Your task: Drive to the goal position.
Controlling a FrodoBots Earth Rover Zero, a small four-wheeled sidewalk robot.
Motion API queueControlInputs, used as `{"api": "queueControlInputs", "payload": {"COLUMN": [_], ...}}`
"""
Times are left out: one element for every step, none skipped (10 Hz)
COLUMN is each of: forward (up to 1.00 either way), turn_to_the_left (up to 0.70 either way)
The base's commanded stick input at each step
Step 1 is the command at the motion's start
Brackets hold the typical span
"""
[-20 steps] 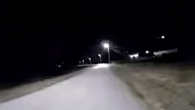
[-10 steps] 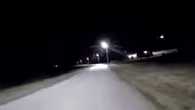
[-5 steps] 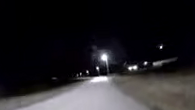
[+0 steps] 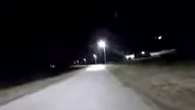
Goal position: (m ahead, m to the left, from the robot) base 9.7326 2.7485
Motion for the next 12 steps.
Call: {"api": "queueControlInputs", "payload": {"forward": [1.00, 1.00, 1.00, 1.00, 1.00, 1.00, 1.00, 1.00, 1.00, 1.00, 1.00, 1.00], "turn_to_the_left": [0.00, 0.00, 0.00, 0.00, 0.00, 0.00, 0.00, 0.00, 0.00, 0.00, 0.00, 0.00]}}
